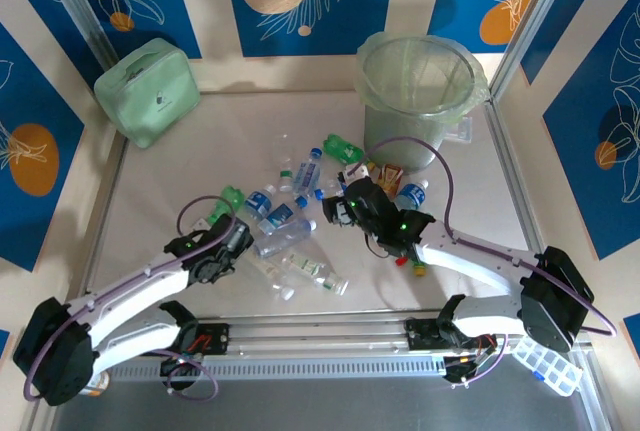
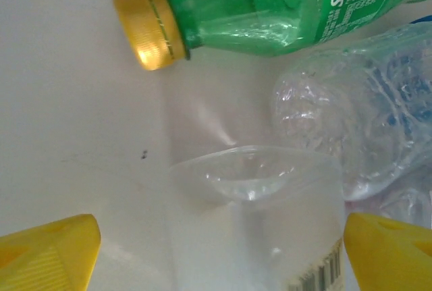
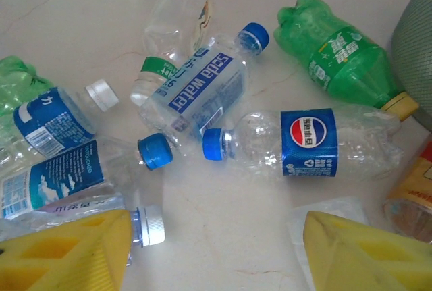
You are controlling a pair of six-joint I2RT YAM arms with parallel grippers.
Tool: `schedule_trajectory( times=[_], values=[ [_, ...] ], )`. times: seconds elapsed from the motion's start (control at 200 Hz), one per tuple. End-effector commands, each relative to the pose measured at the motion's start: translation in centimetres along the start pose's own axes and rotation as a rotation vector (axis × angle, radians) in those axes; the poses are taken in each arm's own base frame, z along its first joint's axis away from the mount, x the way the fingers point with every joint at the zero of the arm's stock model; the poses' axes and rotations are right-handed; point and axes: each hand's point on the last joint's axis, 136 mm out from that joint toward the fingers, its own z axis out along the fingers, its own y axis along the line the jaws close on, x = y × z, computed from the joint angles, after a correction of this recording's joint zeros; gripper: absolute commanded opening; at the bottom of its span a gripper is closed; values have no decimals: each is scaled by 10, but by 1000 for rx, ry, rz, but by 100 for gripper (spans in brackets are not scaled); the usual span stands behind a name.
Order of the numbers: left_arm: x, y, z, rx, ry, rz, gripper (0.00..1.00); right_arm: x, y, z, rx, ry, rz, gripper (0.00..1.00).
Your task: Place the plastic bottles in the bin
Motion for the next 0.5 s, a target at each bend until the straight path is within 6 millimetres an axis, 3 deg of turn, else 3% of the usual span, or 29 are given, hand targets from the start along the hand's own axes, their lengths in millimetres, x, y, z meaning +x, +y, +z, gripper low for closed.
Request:
schedule_trajectory(
  times=[0.0, 0.215, 0.495],
  values=[
    [12, -6, 13, 22, 59, 8, 92, -16, -1, -2, 11, -53, 5, 69],
    [19, -5, 28, -8, 85, 16, 89, -14, 1, 0, 6, -44, 6, 69],
    [12, -2, 21, -3, 53, 16, 70, -15, -1, 0, 10, -44, 5, 69]
  ],
)
